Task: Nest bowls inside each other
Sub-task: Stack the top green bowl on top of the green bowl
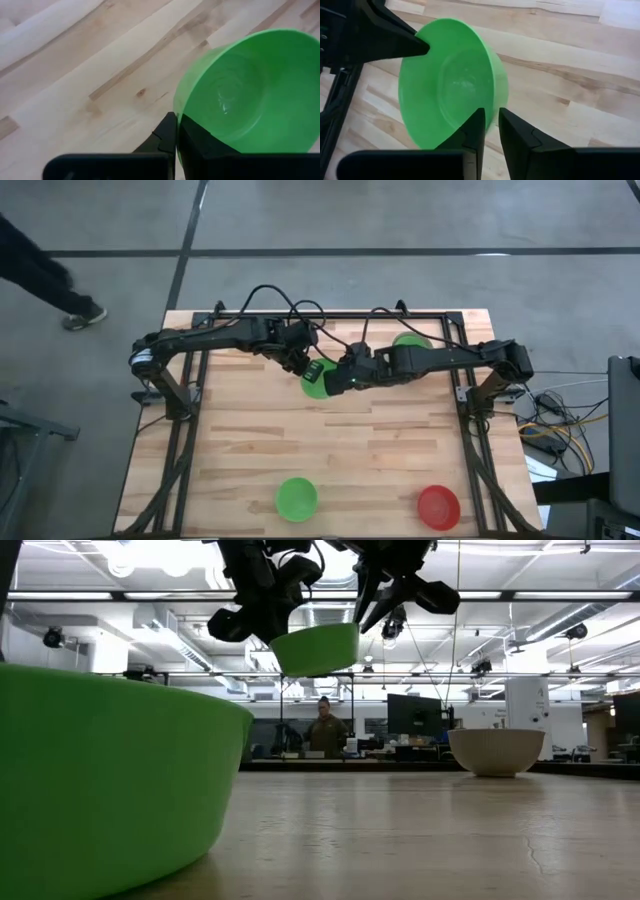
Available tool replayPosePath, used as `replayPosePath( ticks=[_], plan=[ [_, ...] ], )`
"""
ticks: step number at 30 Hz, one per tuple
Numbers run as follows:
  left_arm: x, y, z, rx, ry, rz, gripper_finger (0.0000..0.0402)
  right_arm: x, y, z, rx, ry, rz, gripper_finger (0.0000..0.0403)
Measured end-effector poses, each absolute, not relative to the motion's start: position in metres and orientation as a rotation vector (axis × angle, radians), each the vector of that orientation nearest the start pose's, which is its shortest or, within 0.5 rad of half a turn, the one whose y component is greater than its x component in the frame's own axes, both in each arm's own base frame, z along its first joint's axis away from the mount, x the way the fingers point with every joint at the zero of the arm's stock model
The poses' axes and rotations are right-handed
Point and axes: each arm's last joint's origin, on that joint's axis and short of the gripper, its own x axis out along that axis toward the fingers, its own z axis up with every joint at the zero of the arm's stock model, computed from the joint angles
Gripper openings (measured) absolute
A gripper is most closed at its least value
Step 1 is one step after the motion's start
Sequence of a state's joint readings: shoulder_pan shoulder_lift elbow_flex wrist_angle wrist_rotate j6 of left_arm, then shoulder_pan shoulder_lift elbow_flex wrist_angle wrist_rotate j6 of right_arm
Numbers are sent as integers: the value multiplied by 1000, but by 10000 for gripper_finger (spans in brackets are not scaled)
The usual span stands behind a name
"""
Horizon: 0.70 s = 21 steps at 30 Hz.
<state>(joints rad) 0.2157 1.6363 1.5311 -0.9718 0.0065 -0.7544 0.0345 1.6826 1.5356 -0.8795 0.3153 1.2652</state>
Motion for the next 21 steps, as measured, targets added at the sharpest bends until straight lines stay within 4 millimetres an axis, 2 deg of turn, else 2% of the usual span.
replayPosePath(
  ticks=[14,21],
  plan=[
    [323,71,315,-784,970,619,10,355,3,305,978,683,-832,62],
    [323,71,315,-784,968,621,10,355,2,309,937,678,-790,81]
  ],
)
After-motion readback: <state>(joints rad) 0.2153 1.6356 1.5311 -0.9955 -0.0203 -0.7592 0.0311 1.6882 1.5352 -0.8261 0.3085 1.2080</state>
